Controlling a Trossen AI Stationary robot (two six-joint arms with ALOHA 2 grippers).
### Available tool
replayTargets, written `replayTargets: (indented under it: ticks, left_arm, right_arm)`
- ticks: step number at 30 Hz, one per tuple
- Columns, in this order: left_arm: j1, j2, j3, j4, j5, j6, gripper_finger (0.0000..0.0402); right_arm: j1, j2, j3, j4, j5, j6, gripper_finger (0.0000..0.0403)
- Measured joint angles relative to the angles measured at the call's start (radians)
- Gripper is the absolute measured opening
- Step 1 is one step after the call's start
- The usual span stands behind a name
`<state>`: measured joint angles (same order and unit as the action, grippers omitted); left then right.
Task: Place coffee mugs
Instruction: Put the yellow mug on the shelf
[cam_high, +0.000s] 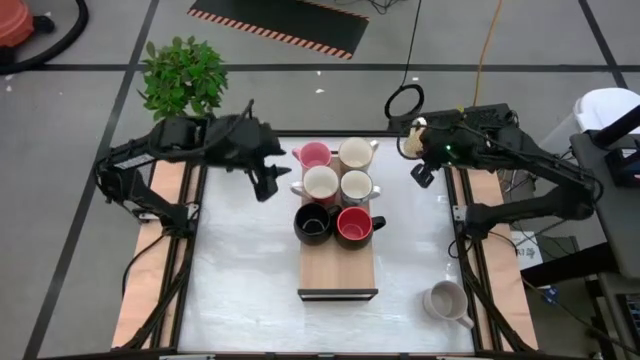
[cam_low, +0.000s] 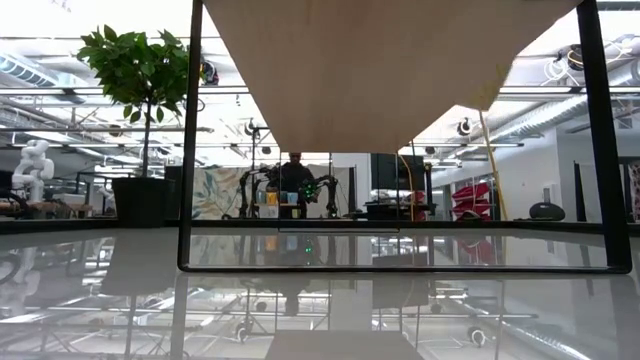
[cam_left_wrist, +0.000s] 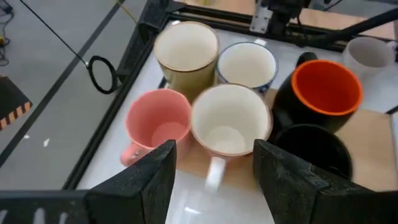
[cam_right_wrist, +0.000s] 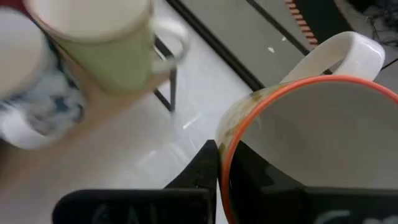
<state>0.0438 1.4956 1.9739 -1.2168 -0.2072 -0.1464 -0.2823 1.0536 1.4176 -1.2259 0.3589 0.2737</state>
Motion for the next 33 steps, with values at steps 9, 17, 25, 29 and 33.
replayTargets:
  ticks: [9,17,25,29,33]
  left_arm:
    - [0.021,-0.001,0.000,-0.007,0.077,0.052,0.0218]
    - [-0.062,-0.001,-0.001,-0.009,0.053,0.006,0.0218]
    - [-0.092,-0.001,-0.001,-0.009,0.045,-0.067,0.0218]
    - [-0.092,-0.012,-0.003,-0.004,0.044,-0.121,0.0218]
    - [-0.101,-0.043,-0.003,0.014,0.044,-0.145,0.0218]
  right_arm:
    - [0.155,0.227,0.343,-0.101,0.101,0.066,0.0009]
    - [0.235,0.423,0.591,-0.103,0.116,0.022,0.0009]
    - [0.334,0.543,0.769,-0.032,0.174,-0.005,0.0009]
    - [0.394,0.569,0.801,0.076,0.177,-0.068,0.0009]
    - [0.460,0.593,0.801,0.189,0.165,-0.162,0.0009]
